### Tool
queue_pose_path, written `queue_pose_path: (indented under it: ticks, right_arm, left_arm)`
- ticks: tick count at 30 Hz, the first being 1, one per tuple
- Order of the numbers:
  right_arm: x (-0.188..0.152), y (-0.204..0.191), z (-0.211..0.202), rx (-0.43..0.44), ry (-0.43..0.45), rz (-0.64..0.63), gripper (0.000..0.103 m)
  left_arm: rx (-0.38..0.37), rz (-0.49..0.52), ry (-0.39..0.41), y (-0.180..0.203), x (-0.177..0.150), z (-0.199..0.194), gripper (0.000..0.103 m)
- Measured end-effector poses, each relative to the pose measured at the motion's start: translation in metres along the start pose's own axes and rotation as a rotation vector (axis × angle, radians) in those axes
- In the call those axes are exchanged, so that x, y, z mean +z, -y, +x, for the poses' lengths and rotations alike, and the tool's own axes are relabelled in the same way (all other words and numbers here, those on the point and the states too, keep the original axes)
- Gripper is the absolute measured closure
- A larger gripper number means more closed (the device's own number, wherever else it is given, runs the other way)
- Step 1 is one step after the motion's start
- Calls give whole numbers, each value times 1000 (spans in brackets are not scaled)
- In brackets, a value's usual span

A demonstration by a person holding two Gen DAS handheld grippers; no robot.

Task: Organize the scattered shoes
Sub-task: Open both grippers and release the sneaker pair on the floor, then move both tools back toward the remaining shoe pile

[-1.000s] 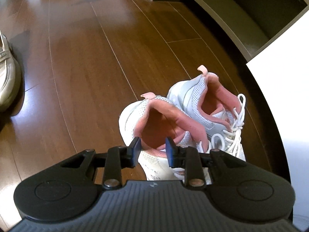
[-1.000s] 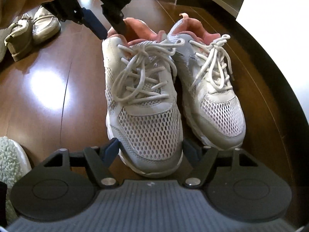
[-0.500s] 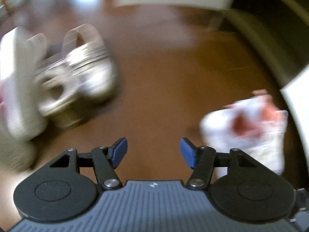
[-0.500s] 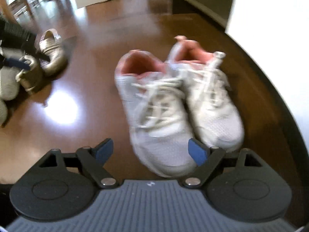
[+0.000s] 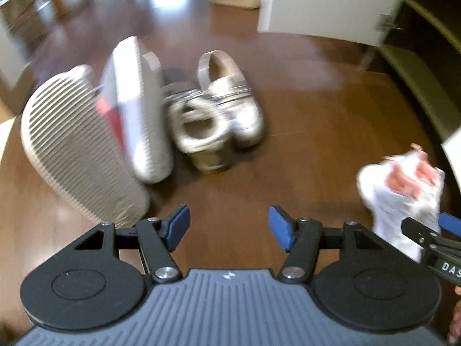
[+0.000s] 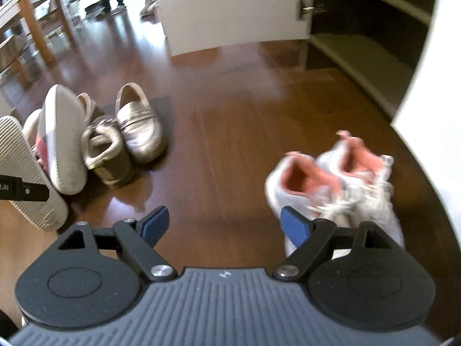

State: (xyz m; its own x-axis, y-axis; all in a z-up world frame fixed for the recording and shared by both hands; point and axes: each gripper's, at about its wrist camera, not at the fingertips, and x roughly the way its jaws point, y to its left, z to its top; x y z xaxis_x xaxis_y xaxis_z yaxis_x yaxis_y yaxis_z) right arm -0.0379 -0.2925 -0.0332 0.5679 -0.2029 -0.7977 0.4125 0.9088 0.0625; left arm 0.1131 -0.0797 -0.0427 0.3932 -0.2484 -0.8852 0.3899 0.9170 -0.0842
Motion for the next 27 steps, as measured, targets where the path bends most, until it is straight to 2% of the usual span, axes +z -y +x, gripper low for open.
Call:
queue_pose_path:
  ticks: [5, 7, 12, 16, 20, 27]
  right_arm:
    - [-19, 47, -43, -146, 3, 112, 21]
    - [-29, 66, -61, -194, 16, 162, 21]
    - [-57, 106, -95, -240, 45, 260, 21]
    - [-71, 129, -115, -242, 64, 294, 21]
    - [-74, 141, -125, -237, 83, 306, 20]
    - [-83, 147, -134, -229, 89, 327, 20]
  left_arm:
    - [-164, 210, 35, 75, -3, -14, 39]
    - [-202, 269, 39, 102, -9, -18, 39]
    - [-276, 405, 64, 170, -24, -39, 39]
    - [-294, 464, 89, 200, -35, -54, 39]
    - [-276, 536, 106, 214, -48, -65, 38]
    - [-270, 542, 103, 220, -51, -68, 38]
